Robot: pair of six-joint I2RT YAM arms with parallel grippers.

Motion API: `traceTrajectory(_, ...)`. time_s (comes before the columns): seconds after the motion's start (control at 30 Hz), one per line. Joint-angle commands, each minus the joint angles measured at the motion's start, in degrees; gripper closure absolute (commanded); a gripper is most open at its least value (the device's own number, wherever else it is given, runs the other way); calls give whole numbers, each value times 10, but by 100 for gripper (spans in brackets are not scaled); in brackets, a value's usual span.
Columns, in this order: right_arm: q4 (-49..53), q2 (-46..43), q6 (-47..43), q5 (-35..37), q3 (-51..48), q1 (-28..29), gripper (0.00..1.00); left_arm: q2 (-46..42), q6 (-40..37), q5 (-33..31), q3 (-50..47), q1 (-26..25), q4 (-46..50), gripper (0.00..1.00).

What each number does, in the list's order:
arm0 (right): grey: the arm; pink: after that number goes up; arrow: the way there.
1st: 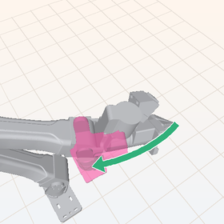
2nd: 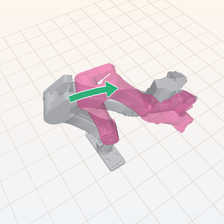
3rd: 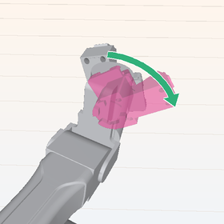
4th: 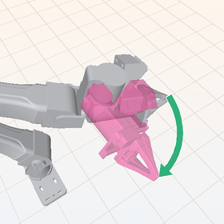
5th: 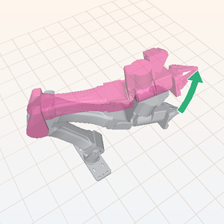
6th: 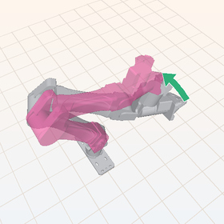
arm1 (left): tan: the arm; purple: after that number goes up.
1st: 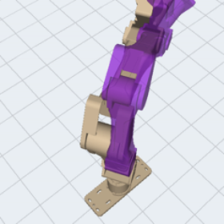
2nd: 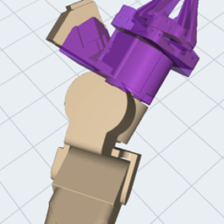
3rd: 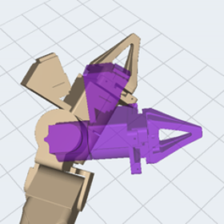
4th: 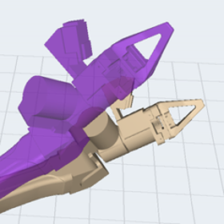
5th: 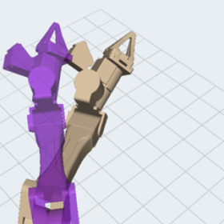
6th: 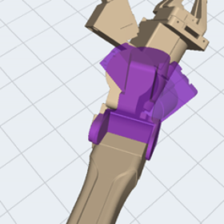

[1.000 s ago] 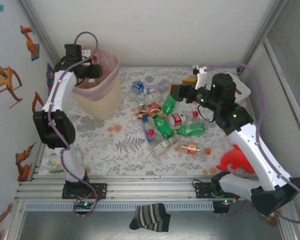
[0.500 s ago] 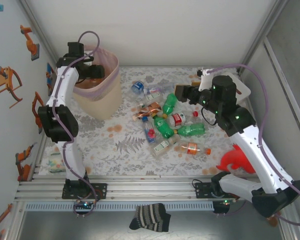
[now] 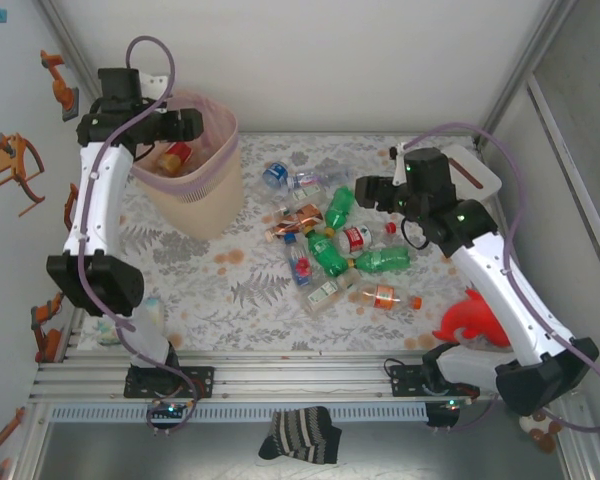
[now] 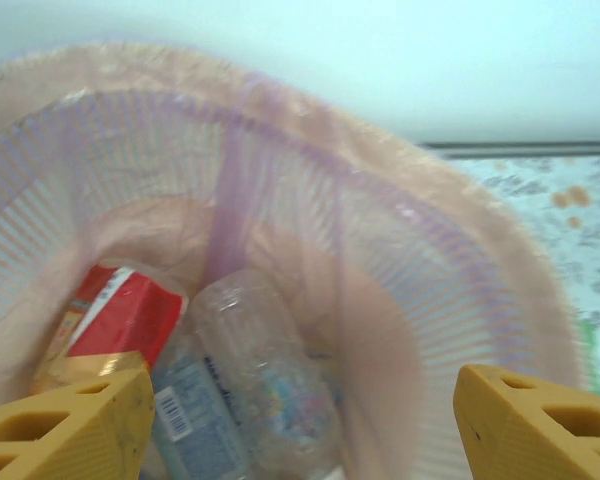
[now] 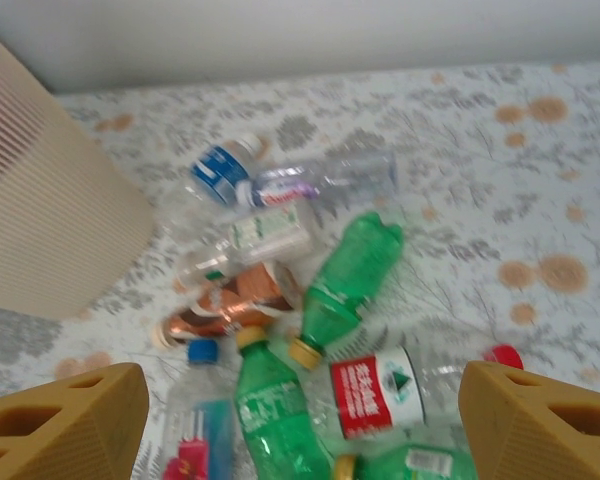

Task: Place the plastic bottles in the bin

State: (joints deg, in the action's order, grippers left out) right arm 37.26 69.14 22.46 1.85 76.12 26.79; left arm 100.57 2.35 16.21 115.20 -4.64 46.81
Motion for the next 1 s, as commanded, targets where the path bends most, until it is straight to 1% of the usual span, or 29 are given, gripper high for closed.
traceTrajectory(0.0,55,15,27,35,3,-6,20,-54,21,93,-58,-7,-47,22)
traceTrajectory(0.07,64,23,39,32,-9,-8,21,-91,40,136,-111,-11,-97,22)
traceTrajectory(0.13,77,32,69,32,-22,-14,20,-130,64,167,-174,-18,-157,22)
traceTrajectory(0.23,73,31,150,28,-57,-24,19,-175,101,188,-249,-27,-233,20)
traceTrajectory(0.3,70,32,215,28,-78,-24,19,-192,117,196,-276,-32,-258,20)
traceTrajectory(0.4,79,35,331,36,-110,-24,19,-207,122,194,-299,-42,-269,20)
traceTrajectory(0.47,93,33,406,31,-130,-23,22,-212,123,194,-309,-45,-274,20)
traceTrajectory(0.53,114,22,493,30,-162,-19,22,-211,125,195,-312,-47,-275,20)
traceTrajectory(0.63,141,-5,598,16,-214,-11,25,-211,129,195,-316,-50,-278,20)
traceTrajectory(0.77,165,-43,700,4,-268,14,26,-214,134,197,-321,-55,-290,20)
traceTrajectory(0.83,165,-59,729,6,-286,25,27,-217,134,199,-323,-56,-294,20)
traceTrajectory(0.97,163,-76,776,15,-312,27,24,-220,134,206,-325,-56,-295,20)
